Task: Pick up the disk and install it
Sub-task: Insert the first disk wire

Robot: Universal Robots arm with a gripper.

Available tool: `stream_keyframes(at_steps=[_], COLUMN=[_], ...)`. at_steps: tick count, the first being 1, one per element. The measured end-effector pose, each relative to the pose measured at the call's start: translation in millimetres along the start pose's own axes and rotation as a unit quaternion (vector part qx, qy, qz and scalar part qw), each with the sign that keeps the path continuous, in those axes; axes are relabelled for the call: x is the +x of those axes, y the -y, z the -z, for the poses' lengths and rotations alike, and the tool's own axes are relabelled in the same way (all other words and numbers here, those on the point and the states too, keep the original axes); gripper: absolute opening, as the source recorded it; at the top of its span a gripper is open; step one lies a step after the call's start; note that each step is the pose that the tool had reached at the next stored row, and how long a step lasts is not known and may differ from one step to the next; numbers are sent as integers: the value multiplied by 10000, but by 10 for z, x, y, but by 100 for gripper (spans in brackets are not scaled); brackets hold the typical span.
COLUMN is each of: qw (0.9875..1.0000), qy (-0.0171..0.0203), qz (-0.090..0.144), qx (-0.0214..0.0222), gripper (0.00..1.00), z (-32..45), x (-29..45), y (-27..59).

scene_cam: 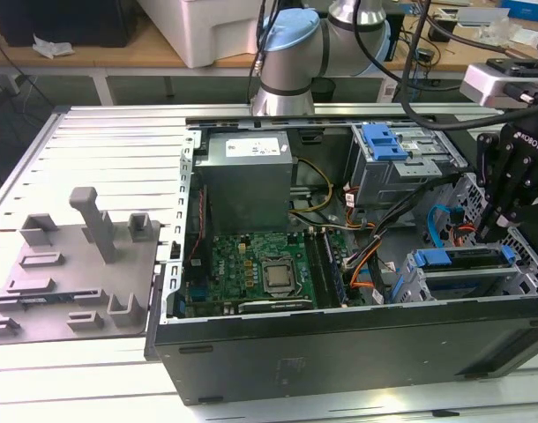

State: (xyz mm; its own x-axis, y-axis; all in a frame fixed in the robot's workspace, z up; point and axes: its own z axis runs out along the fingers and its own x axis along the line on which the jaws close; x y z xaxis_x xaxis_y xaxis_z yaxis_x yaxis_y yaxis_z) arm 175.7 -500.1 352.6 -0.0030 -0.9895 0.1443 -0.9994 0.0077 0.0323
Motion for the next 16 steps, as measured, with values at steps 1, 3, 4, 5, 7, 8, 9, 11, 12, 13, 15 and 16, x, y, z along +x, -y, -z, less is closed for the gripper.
stream_keyframes(at_steps=[1,3,4,5,7,8,9,11,12,13,15,16], qw=[10000,10000,10000,10000,9999,9999,9999,9999,9999,9999,9999,9999], qy=[19,21,22,22,24,23,23,26,34,55,95,105], qz=[-35,-72,-85,-95,-107,-108,-108,-108,-107,-107,-105,-105], qx=[-5,-11,-13,-14,-16,-16,-16,-16,-16,-17,-17,-17], gripper=[18,18,18,18,18,18,18,18,18,18,18,18], z=[-6,-20,-25,-29,-33,-32,-32,-33,-36,-40,-47,-51], x=[12,45,54,58,61,61,62,61,62,63,67,67], y=[0,1,1,1,1,1,1,1,1,1,1,2])
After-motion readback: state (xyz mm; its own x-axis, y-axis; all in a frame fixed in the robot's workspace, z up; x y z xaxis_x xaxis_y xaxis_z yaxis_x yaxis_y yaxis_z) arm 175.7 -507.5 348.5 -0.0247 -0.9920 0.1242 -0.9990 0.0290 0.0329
